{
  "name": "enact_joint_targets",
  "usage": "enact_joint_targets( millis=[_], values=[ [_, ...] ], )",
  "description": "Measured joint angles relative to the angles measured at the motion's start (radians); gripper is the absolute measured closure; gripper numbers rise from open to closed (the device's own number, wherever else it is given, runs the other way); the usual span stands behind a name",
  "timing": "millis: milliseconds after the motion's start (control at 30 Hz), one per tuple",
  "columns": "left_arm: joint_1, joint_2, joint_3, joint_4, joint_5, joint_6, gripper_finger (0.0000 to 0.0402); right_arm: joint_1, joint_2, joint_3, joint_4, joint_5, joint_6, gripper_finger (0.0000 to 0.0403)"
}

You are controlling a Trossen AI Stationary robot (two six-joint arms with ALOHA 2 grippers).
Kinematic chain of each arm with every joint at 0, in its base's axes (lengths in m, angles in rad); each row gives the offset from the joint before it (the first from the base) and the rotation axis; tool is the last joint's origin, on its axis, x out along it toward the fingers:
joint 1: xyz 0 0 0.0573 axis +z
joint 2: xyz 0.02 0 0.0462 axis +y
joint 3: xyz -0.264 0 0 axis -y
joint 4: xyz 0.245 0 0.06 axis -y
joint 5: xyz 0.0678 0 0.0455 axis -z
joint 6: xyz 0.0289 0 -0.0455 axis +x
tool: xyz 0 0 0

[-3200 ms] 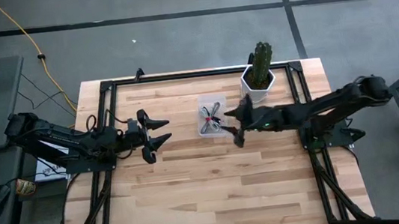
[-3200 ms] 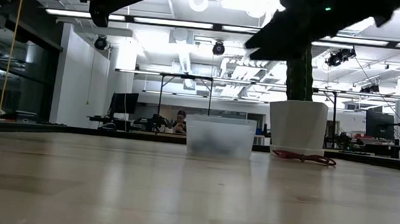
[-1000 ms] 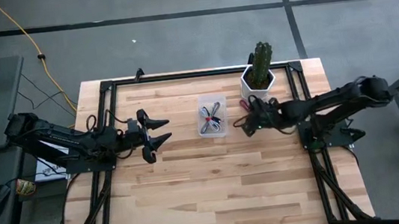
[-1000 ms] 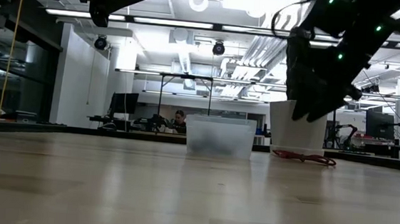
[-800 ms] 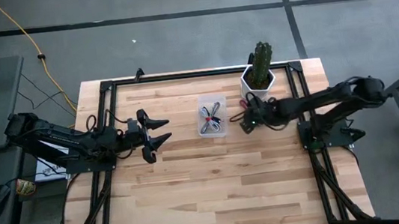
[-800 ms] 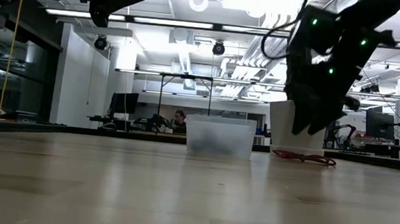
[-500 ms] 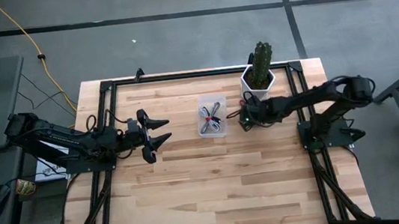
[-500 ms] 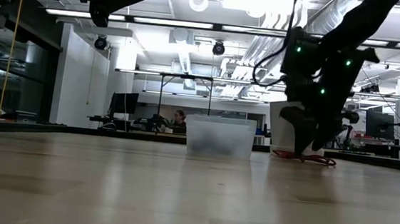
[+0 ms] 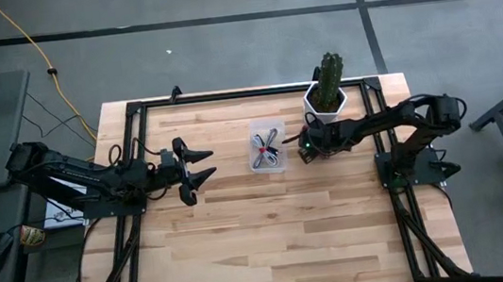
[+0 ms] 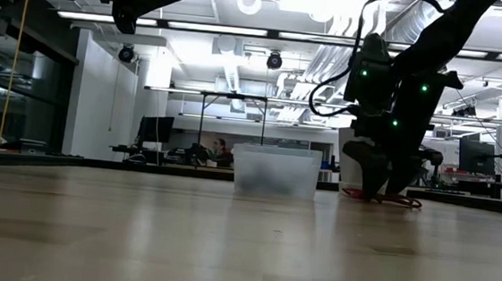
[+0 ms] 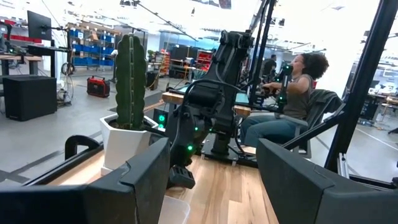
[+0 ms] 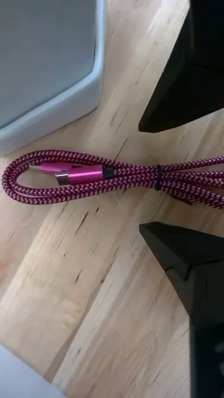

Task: Pick and place USB-C Cables
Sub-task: Put the black pink charger cable into the transparent bin

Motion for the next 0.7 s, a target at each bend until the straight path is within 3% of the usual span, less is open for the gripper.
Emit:
enact_joint_targets(
  millis=[167, 300, 700],
  values=[
    [0.0, 0.0, 0.0, 0.0, 0.0, 0.0, 0.0181, 0.0, 0.001, 0.0, -0.003, -0.006, 0.023, 0.0157],
    [0.0, 0.0, 0.0, 0.0, 0.0, 0.0, 0.0181, 0.0, 0.002, 0.0, -0.006, -0.012, 0.026, 0.0184],
    [0.0, 0.0, 0.0, 0.0, 0.0, 0.0, 0.0181, 0.001, 0.003, -0.001, 0.013, -0.021, 0.009, 0.0375]
  ],
)
